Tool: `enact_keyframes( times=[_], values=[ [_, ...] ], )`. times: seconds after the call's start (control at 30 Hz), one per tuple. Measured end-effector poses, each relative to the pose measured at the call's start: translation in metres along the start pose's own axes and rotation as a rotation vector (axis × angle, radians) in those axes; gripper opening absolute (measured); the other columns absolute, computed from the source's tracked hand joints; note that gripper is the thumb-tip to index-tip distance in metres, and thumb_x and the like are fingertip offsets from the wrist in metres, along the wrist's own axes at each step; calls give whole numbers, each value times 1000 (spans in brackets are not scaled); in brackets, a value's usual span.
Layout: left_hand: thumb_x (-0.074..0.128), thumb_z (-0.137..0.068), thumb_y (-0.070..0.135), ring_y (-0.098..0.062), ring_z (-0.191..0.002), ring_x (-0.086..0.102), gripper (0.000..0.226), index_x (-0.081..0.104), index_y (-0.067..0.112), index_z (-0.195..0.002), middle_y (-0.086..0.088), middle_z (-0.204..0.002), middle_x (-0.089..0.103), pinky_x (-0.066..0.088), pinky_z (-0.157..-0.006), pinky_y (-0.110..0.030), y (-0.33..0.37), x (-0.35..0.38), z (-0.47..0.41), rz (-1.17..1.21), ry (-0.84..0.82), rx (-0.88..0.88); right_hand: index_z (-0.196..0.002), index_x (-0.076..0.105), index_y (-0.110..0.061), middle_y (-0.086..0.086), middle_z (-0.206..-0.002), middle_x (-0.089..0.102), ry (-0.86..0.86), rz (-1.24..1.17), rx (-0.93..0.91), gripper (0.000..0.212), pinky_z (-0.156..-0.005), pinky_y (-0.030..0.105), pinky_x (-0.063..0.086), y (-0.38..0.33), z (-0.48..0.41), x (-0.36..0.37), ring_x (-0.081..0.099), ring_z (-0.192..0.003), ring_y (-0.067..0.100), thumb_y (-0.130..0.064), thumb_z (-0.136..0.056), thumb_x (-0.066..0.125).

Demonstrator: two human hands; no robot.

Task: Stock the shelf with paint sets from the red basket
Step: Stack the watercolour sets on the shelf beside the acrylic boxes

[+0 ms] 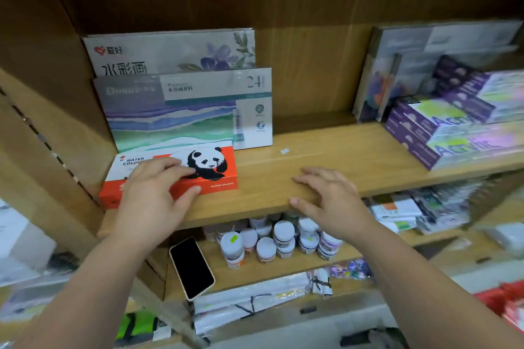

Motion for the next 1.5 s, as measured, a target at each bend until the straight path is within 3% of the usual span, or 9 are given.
enact_keyframes(
  times=[0.2, 0.4, 0.57, 0.7, 0.93, 1.13, 1.33, 1.43, 1.5],
  values=[
    [62, -84, 50, -38, -105, 60, 45, 78, 13, -102, -11, -111, 69, 45, -96, -50, 162, 67, 8, 61, 1, 163, -144, 57, -33, -7, -157, 44, 55, 22, 154, 54, -116, 43, 33, 120, 97, -46, 37, -141, 22, -54, -94, 66],
    [55, -83, 56, -35, -102, 60, 50, 76, 16, -103, -5, -106, 69, 44, -91, -43, 356, 209, 76, 176, -318, 323, -132, 68, -21, 11, -129, 65, -42, -110, 577, 81, -104, 39, 48, 331, 271, -50, 62, -118, 32, -74, -74, 54],
    [48, -66, 73, -34, -107, 63, 78, 74, 17, -115, -8, -110, 69, 48, -92, -39, 451, 352, 155, 214, -748, 253, -127, 70, -21, 0, -122, 64, -152, -238, 906, 50, -88, 30, 47, 446, 410, -41, 65, -116, 25, -53, -88, 70],
    [54, -62, 81, -29, -111, 63, 80, 67, 28, -119, -3, -115, 69, 51, -94, -41, 463, 460, 201, 137, -997, 228, -142, 60, -15, 8, -143, 62, -219, -320, 1110, 63, -96, 34, 50, 505, 474, -17, 63, -123, 29, -51, -92, 70],
    [63, -66, 72, -33, -142, 46, 105, 38, 22, -155, -10, -157, 47, 42, -113, -49, 434, 585, 235, 93, -1098, 4, -136, 63, -15, 8, -138, 65, -245, -400, 1243, 47, -86, 28, 46, 566, 488, 9, 62, -106, 24, -38, -96, 69],
    [82, -78, 53, -41, -141, 42, 108, 23, 15, -161, -20, -157, 38, 41, -112, -51, 444, 588, 248, 92, -1150, -210, -137, 62, -15, 7, -133, 68, -261, -472, 1328, 51, -101, 43, 54, 609, 481, 26, 68, -111, 27, -41, -94, 70],
    [79, -83, 51, -42, -142, 36, 103, 22, 18, -162, -18, -157, 34, 37, -113, -56, 448, 589, 253, 88, -1031, -325, -146, 53, -13, 11, -146, 59, -206, -523, 1375, 63, -104, 52, 53, 659, 456, 40, 64, -123, 33, -45, -94, 69],
    [81, -82, 49, -45, -137, 38, 103, 26, 11, -160, -22, -154, 37, 37, -111, -57, 448, 589, 254, 16, -969, -291, -148, 50, -13, 9, -148, 58, -191, -473, 1357, 62, -103, 46, 53, 689, 435, 51, 63, -124, 31, -42, -96, 68],
    [81, -81, 48, -47, -133, 39, 102, 29, 8, -159, -24, -151, 40, 37, -110, -58, 447, 589, 256, -17, -935, -281, -141, 55, -13, 7, -140, 63, -180, -504, 1365, 51, -91, 41, 57, 707, 421, 62, 67, -112, 27, -37, -98, 67]
  ],
)
Point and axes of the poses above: each hand's wrist, its own z-axis away from the middle knuckle, its own x-axis out of the palm, y = z × x, the point moved 9 cm from there along -z, towards the middle knuckle
